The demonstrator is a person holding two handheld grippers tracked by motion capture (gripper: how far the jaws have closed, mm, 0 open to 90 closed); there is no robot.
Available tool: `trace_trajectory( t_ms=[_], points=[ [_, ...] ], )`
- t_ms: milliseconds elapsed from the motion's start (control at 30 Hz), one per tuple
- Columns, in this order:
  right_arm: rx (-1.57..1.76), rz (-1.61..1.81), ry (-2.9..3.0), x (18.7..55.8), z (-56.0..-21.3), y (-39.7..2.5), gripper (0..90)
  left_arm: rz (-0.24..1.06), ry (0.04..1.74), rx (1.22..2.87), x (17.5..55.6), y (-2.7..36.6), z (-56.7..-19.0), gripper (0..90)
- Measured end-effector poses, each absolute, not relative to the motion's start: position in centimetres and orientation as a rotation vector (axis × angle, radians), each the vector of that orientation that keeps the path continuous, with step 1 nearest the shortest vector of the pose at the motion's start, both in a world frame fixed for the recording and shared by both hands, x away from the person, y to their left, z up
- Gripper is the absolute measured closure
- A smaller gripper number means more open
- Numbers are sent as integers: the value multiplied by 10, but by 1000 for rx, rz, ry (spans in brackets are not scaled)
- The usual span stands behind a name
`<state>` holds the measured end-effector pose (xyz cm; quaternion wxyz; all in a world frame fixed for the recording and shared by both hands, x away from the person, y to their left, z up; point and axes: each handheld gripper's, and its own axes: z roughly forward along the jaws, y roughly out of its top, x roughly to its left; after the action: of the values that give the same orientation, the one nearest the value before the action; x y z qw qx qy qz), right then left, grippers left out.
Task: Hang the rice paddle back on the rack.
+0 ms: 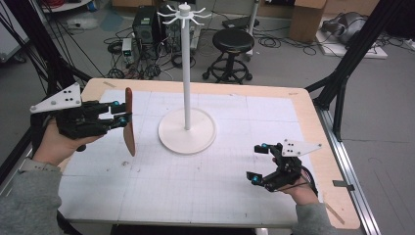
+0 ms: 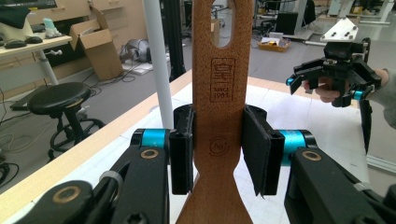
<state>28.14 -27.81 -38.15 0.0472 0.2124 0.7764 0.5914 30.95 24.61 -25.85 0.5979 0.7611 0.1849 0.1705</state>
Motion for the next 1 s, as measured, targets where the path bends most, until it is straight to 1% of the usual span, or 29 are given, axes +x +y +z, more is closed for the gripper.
trace_trajectory(
  t_ms=[267,400,467,767,833,900,1000],
  points=[
    [652,1813,2365,282,-381,-280,2,398,425,1782,318,239,-249,652],
    [651,1821,2354,283,-382,-281,2,389,434,1769,327,239,-247,652],
    [660,1818,2357,283,-382,-281,2,366,429,1744,331,239,-247,653],
    [658,1801,2361,283,-382,-280,2,356,434,1724,346,237,-243,654],
    [659,1803,2360,283,-382,-280,1,363,432,1731,349,236,-238,654],
    [661,1797,2364,283,-382,-280,2,400,426,1735,350,233,-234,655],
    [667,1798,2363,283,-382,-281,1,401,412,1730,353,228,-228,655]
  ],
)
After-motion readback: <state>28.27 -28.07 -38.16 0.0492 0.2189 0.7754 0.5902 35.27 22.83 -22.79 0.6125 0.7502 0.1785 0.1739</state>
